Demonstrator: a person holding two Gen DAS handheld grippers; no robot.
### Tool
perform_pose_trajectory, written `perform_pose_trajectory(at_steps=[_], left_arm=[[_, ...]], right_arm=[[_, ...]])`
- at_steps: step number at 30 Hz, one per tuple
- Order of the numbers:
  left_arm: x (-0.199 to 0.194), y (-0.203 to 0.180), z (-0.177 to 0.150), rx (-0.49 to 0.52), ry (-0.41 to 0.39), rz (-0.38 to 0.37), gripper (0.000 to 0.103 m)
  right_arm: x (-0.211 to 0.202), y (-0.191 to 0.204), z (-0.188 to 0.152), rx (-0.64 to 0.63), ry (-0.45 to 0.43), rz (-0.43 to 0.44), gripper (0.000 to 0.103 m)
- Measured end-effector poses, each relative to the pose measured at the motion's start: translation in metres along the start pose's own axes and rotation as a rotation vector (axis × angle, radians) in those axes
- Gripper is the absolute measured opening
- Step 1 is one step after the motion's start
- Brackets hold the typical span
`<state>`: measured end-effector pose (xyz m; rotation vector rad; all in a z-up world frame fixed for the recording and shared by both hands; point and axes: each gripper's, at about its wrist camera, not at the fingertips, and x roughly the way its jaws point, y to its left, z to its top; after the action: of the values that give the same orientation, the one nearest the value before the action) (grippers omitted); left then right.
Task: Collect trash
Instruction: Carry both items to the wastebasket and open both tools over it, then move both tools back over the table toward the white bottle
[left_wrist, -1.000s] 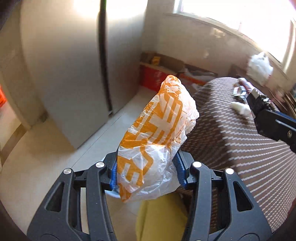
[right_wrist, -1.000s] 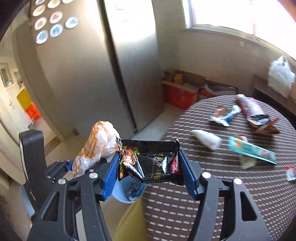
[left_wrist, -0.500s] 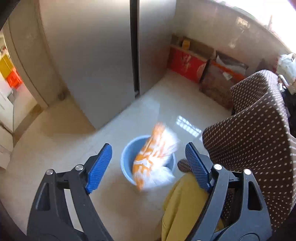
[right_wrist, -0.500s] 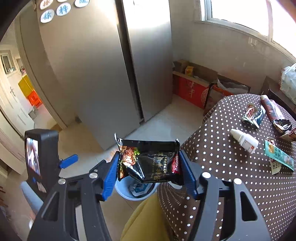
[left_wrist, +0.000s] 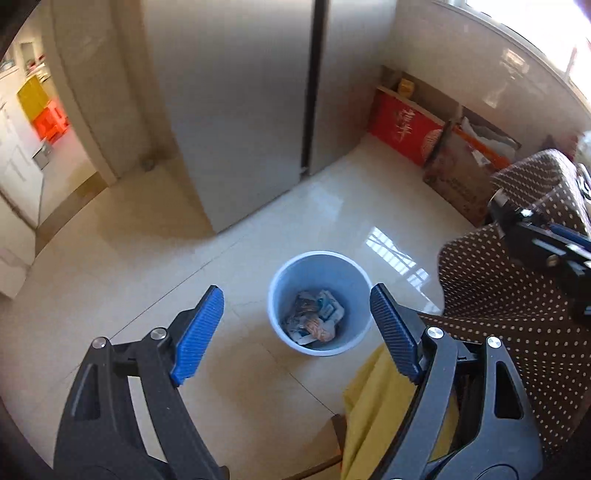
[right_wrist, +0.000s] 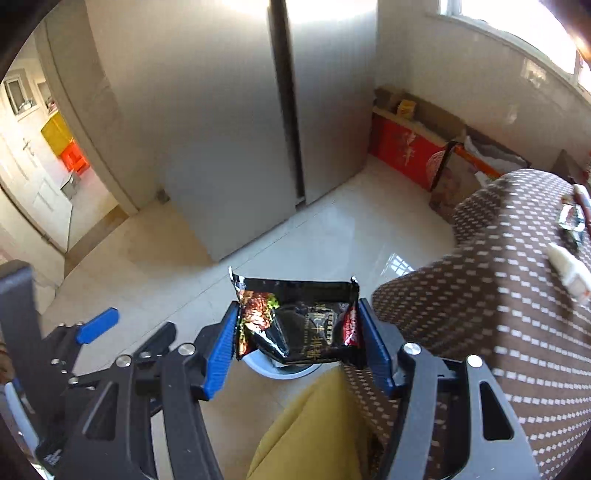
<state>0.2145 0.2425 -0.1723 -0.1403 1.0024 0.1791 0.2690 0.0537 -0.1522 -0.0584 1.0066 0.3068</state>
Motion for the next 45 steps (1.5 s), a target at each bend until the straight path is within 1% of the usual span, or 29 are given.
perform_pose_trajectory(at_steps=[2, 3, 5, 6, 8, 14, 21, 24, 27, 33, 35, 38, 42, 45], left_arm=[[-0.006, 0.013, 0.000, -0.024, -0.005, 0.021, 0.080], [-0.009, 0.017, 0.000, -0.032, -0.009, 0.035, 0.080], [-0.015, 0.025, -0.002, -0.044, -0.019, 0.063, 0.080], [-0.017, 0.027, -0.002, -0.048, -0.022, 0.067, 0.080], [-0.023, 0.032, -0.006, -0.055, -0.025, 0.071, 0.080], [-0.032, 0.025, -0.010, -0.052, -0.039, 0.067, 0.080], [-0.039, 0.002, -0.003, -0.031, -0.065, 0.033, 0.080], [-0.044, -0.009, 0.001, -0.022, -0.079, 0.017, 0.080], [-0.052, -0.024, 0.005, -0.001, -0.100, 0.005, 0.080], [-0.073, -0.058, 0.012, 0.045, -0.143, -0.041, 0.080], [-0.080, -0.073, 0.014, 0.064, -0.157, -0.069, 0.080], [-0.087, -0.093, 0.015, 0.090, -0.169, -0.092, 0.080], [-0.090, -0.121, 0.020, 0.113, -0.170, -0.138, 0.080], [-0.091, -0.142, 0.022, 0.142, -0.177, -0.171, 0.080]], right_arm=[[0.006, 0.007, 0.002, -0.001, 0.015, 0.026, 0.064], [0.007, 0.011, 0.002, -0.006, 0.008, 0.041, 0.065], [0.011, 0.016, 0.003, -0.017, -0.010, 0.076, 0.082], [0.013, 0.017, 0.002, -0.012, -0.015, 0.076, 0.083], [0.016, 0.020, 0.002, -0.015, -0.009, 0.075, 0.083], [0.015, 0.019, -0.003, -0.046, 0.007, 0.073, 0.083], [0.004, 0.004, -0.017, -0.037, 0.019, 0.072, 0.083], [-0.006, -0.003, -0.021, -0.027, 0.007, 0.069, 0.083], [-0.025, -0.016, -0.023, -0.014, -0.029, 0.087, 0.083], [-0.068, -0.047, -0.025, 0.028, -0.120, 0.088, 0.083], [-0.081, -0.060, -0.026, 0.045, -0.151, 0.074, 0.083], [-0.095, -0.085, -0.027, 0.078, -0.181, 0.053, 0.083], [-0.103, -0.129, -0.025, 0.174, -0.198, -0.002, 0.083], [-0.102, -0.158, -0.022, 0.246, -0.192, -0.038, 0.083]])
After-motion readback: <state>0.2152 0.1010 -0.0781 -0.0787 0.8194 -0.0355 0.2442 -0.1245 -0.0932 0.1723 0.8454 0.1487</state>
